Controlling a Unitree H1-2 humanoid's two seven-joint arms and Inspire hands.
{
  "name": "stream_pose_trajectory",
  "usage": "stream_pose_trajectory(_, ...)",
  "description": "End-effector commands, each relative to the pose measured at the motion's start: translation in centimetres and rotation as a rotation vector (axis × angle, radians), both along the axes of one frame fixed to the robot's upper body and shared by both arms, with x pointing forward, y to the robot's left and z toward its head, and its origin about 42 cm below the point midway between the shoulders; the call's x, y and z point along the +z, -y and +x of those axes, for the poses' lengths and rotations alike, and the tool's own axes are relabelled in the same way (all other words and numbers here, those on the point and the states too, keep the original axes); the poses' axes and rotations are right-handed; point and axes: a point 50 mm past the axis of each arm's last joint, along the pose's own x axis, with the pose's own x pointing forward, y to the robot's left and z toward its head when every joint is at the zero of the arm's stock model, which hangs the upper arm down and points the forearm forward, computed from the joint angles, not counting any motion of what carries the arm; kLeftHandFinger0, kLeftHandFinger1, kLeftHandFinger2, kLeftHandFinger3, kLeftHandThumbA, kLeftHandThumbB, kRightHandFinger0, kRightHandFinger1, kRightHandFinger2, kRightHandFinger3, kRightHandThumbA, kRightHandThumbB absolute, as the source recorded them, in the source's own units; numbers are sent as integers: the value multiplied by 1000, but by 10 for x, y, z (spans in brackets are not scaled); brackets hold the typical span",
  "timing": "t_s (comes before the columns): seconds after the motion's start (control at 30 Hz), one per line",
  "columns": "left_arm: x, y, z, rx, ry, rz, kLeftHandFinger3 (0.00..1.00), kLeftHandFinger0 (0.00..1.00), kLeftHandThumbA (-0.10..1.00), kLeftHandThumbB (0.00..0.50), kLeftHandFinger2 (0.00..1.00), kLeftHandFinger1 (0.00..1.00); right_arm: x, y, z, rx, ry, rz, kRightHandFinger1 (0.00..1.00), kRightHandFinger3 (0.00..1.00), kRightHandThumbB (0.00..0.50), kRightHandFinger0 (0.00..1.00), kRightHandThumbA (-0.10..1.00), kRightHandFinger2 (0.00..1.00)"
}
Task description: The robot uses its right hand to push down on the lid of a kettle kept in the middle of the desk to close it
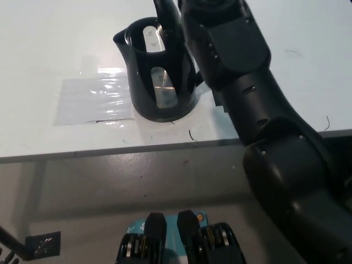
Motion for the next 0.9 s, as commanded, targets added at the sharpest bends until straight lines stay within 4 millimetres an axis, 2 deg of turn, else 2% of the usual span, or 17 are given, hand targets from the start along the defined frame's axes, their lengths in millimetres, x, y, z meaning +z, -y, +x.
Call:
stream_pose_trajectory(0.0, 11, -9, -3, -19, 55, 39, 1000, 1000, 571, 198, 937, 1000, 36, 5, -8, 6, 71, 7, 1000, 1000, 74, 1000, 391, 1000)
stream_pose_trajectory(0.13, 10, -9, -3, -22, 56, 43, 1000, 1000, 574, 219, 936, 1000, 25, 6, -6, 3, 58, 2, 1000, 1000, 73, 1000, 386, 1000)
stream_pose_trajectory(0.23, 9, -7, -3, -32, 62, 43, 1000, 1000, 584, 194, 940, 1000, 15, 0, -7, 5, 47, 1, 1000, 1000, 74, 1000, 366, 1000)
stream_pose_trajectory(0.4, 10, -5, 1, -28, 60, 38, 1000, 1000, 562, 197, 932, 1000, 11, -6, -6, 18, 38, 1, 1000, 1000, 65, 1000, 374, 1000)
stream_pose_trajectory(0.5, 11, -2, 4, -31, 54, 36, 997, 1000, 558, 196, 935, 1000, -6, -13, -5, 37, 0, 11, 1000, 1000, 74, 1000, 426, 1000)
stream_pose_trajectory(0.57, 10, -1, 3, -32, 47, 38, 999, 1000, 565, 216, 936, 1000, -27, -21, -6, 53, -39, 36, 1000, 1000, 83, 1000, 429, 1000)
stream_pose_trajectory(0.63, 10, 0, 2, -35, 46, 41, 1000, 1000, 573, 233, 940, 1000, -45, -28, -9, 70, -75, 61, 1000, 1000, 45, 1000, 406, 1000)
stream_pose_trajectory(0.67, 10, 0, 1, -36, 46, 38, 1000, 1000, 571, 235, 940, 1000, -61, -35, -12, 83, -101, 73, 1000, 1000, 32, 1000, 403, 1000)
stream_pose_trajectory(0.73, 10, 3, 1, -40, 52, 30, 1000, 1000, 567, 232, 948, 1000, -79, -42, -15, 96, -133, 90, 1000, 1000, 28, 1000, 396, 1000)
stream_pose_trajectory(0.87, 11, 7, 2, -39, 50, 25, 1000, 1000, 571, 247, 956, 1000, -99, -50, -18, 94, -152, 72, 1000, 1000, 37, 1000, 406, 1000)
